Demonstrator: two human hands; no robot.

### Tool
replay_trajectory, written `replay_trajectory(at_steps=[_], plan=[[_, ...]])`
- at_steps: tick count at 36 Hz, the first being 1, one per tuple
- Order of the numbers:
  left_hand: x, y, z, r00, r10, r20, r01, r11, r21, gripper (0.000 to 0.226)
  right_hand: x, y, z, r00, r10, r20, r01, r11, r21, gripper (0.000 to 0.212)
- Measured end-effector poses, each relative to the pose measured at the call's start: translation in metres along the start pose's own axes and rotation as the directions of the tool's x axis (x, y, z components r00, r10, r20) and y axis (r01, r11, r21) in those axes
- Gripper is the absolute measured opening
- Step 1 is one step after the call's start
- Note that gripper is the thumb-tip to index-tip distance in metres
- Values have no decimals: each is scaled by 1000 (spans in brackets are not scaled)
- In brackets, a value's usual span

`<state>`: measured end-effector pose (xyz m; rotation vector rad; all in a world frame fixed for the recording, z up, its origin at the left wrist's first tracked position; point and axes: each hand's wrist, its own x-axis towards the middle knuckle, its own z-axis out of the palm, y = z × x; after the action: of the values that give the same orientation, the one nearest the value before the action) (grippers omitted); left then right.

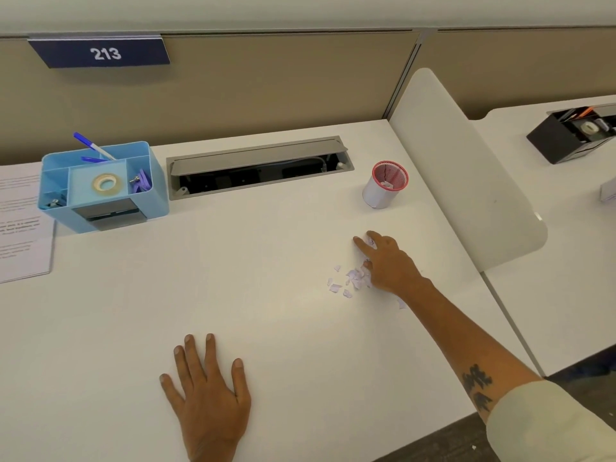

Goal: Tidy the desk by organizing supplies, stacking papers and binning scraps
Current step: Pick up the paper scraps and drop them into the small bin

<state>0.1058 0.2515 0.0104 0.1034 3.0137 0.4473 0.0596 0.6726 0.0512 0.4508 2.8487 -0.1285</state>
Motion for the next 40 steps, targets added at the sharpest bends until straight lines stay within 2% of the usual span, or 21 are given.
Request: replay_trajectory(at_steps=[7,12,18,23,25,29,31,34,36,40], plan=[[0,-1,0,1000,0,12,0,1000,10,78,-6,0,14,971,-27,-238,46,996,74,39],[0,-1,0,1000,1,7,-1,1000,4,77,-3,-1,15,980,-25,-200,31,999,28,18],[0,-1,0,1000,5,0,-5,1000,4,77,-2,-1,14,976,-23,-218,44,995,93,23],[0,-1,0,1000,-1,6,1,1000,1,77,2,2,16,981,2,-193,12,997,73,20],[0,-1,0,1000,-1,6,1,1000,-4,77,6,4,14,978,53,-201,-28,991,127,16],[0,-1,0,1000,2,2,-1,1000,-15,78,11,13,-2,957,206,-205,-129,933,335,24],[0,-1,0,1000,-1,7,1,1000,-9,78,12,18,-14,937,318,-143,-206,836,509,23],[0,-1,0,1000,-1,6,1,1000,-8,77,14,27,-32,883,467,51,-302,480,824,18],[0,-1,-1,1000,-1,11,1,1000,-7,77,15,31,-47,876,464,131,-286,281,916,14],[0,-1,-1,1000,-8,12,8,1000,-12,78,27,39,-77,879,443,178,-233,72,970,10]])
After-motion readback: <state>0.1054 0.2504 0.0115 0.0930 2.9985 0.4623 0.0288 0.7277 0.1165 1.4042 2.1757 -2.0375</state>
